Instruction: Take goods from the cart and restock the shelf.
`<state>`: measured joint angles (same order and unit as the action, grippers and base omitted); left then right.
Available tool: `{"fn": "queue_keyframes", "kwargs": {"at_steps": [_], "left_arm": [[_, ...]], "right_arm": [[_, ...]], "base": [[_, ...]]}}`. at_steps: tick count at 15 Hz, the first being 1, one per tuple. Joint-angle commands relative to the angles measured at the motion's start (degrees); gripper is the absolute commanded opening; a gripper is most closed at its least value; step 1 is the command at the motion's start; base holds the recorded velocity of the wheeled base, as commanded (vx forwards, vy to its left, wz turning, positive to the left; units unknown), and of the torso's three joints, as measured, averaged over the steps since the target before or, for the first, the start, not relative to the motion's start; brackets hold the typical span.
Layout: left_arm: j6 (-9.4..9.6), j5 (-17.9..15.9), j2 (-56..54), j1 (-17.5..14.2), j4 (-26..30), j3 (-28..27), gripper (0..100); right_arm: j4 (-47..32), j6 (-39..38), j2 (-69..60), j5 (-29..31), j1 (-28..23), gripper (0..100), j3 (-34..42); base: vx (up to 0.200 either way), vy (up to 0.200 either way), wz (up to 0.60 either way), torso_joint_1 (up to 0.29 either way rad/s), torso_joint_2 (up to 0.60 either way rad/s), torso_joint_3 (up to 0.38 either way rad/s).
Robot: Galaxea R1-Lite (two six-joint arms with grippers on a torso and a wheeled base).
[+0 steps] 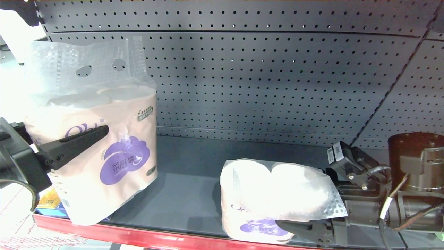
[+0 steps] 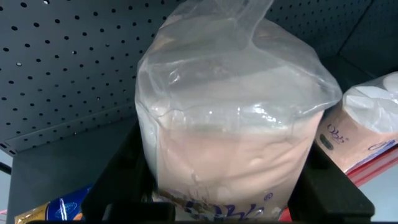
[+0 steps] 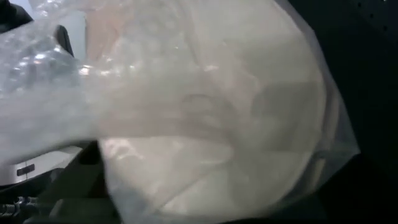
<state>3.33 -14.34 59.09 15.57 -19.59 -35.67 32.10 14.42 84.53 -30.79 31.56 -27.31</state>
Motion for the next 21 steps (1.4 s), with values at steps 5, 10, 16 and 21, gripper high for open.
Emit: {"fn": "queue_keyframes", "kwargs": {"at_steps": [5,10,16,21], "left_arm": [[0.1,-0.34,0.24,0.34,-0.01,-0.01,0],[0.01,-3.51,3.67,3.42,-0.1,-0.01,0],[0.01,-11.24,15.44,5.53,-10.47,-0.63,0],[-0.08,-20.12,23.09,7.46,-21.02,-0.63,0]], "right_arm": [[-0.02,0.08,-6.31,1.79,-2.56,100,3.14],[-0.02,-0.1,-21.51,5.13,-6.95,100,12.1],[-0.46,-6.16,-44.89,12.86,-15.39,100,20.45],[-16.63,-10.64,-61.33,23.15,-19.96,100,19.31]], "base": [[0.0,0.0,0.0,0.0,0.0,0.0],[0.0,0.0,0.0,0.0,0.0,0.0],[0.0,0.0,0.0,0.0,0.0,0.0],[0.0,0.0,0.0,0.0,0.0,0.0]]}}
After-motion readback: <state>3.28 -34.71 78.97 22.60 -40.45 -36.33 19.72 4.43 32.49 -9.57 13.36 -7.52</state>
